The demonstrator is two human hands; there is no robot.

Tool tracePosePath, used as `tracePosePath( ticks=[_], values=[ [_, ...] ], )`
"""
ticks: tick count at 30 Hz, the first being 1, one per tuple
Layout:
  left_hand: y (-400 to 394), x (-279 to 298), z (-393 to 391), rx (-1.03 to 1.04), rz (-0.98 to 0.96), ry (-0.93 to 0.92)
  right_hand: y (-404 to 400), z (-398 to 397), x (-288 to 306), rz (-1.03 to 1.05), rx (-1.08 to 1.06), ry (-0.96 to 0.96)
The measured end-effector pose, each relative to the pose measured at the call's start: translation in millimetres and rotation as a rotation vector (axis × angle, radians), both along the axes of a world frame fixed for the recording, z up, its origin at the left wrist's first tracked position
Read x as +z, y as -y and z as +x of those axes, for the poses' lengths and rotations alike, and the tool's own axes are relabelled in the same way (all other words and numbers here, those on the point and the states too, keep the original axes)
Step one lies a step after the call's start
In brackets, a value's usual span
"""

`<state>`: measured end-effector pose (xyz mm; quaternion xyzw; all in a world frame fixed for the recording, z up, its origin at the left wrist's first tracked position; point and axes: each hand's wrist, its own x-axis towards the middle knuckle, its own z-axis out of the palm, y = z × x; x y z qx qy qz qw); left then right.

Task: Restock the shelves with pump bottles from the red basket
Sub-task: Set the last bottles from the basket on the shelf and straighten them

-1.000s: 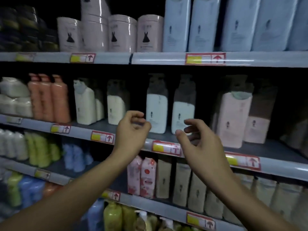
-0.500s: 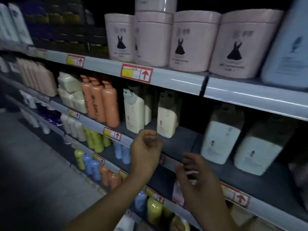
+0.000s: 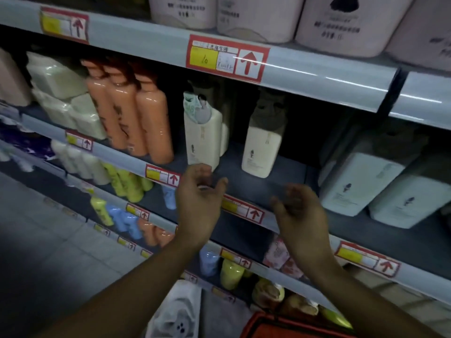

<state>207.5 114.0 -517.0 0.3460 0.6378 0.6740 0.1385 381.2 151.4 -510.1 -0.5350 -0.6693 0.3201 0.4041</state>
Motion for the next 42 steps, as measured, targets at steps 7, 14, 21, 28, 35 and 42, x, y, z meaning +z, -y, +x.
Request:
tracePosePath(
  ticks=[7,14,21,28,35,42],
  values=[
    [-30.8,6.9,-31.6,0.03,0.067,-0.019,-73.8,-42.6,14.3,0.013,-0.158,-0.13],
    [-51.7,5.4,-76.3,0.051,-0.148,-0.157,-98.9,-69.3,15.8,0.01,-0.125,-0.188],
    [-65.7,-3.9,-80.6,0.02,-0.157,-0.219,-102.3,-66.3,15.2,0.038,-0.06,-0.177],
    [-65.5,-6.3,-80.2,0.041,-0.127,-0.259,-89.2,-55.5,9.9,0.148,-0.021,-0.114],
    [-65.1,-4.0,-76.1,0.033,-0.136,-0.261,-83.6,-58.5,9.8,0.147,-0.023,-0.157],
    [-66.3,-11.7,-77.6,0.001,-0.137,-0.206,-87.2,-67.4,7.7,0.107,0.01,-0.228]
  ],
)
